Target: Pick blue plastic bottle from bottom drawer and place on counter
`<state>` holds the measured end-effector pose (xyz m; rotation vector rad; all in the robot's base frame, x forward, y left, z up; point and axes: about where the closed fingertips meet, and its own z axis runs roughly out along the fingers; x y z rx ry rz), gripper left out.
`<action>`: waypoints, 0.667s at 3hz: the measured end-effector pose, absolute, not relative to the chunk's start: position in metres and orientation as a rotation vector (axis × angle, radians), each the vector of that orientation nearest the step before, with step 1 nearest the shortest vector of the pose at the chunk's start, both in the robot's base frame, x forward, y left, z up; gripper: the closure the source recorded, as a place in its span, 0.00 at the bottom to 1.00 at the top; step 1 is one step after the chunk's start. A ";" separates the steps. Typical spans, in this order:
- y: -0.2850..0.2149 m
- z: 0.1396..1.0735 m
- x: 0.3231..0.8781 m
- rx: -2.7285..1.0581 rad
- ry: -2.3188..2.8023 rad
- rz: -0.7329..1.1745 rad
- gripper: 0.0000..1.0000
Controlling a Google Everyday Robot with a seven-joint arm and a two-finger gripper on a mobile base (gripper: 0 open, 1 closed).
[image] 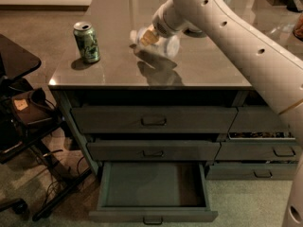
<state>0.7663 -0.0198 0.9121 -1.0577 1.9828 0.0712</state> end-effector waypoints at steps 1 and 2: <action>-0.020 0.912 0.766 -1.058 1.983 0.071 0.00; -0.020 0.912 0.766 -1.058 1.983 0.071 0.00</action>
Offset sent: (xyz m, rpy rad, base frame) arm 0.0000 0.0000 0.0000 0.0000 0.0000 0.0000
